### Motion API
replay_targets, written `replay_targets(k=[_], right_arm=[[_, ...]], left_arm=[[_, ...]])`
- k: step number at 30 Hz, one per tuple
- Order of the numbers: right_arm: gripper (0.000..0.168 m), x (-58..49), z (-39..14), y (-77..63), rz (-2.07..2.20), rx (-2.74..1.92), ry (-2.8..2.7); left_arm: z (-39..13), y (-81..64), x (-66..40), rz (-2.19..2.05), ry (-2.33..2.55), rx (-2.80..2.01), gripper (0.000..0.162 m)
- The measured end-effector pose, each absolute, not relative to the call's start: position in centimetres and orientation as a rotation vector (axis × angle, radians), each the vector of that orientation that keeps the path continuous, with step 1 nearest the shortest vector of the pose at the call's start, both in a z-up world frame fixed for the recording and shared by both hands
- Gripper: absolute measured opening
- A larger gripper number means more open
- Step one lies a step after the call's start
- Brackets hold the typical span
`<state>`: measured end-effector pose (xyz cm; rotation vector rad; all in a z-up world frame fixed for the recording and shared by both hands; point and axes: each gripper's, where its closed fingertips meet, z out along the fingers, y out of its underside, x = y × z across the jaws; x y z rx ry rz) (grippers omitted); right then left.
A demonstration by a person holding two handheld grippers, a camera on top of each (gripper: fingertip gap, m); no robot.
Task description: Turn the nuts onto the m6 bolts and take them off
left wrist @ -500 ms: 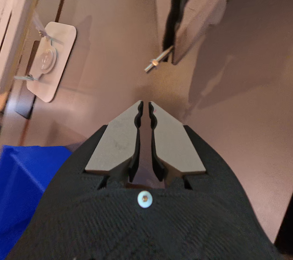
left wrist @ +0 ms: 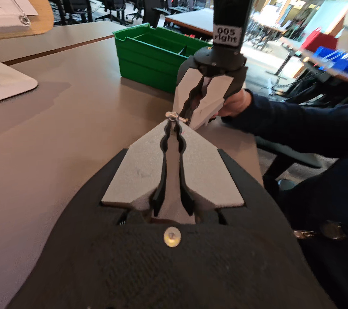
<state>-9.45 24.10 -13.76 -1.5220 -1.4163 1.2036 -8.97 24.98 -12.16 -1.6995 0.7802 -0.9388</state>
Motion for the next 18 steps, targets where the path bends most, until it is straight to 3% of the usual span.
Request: replay_targets(k=[14,18], right_arm=[[0.006,-9.8,-15.7,24.8,1.071,-1.575,-1.462],[0.006,-9.8,-15.7,24.7,1.075,-1.569,-1.463]], left_arm=[[-13.8,25.1,-8.0,-0.919,0.787,-1.706,0.000],[-13.0,24.6,-7.7,-0.974,0.782,-1.665,0.009]])
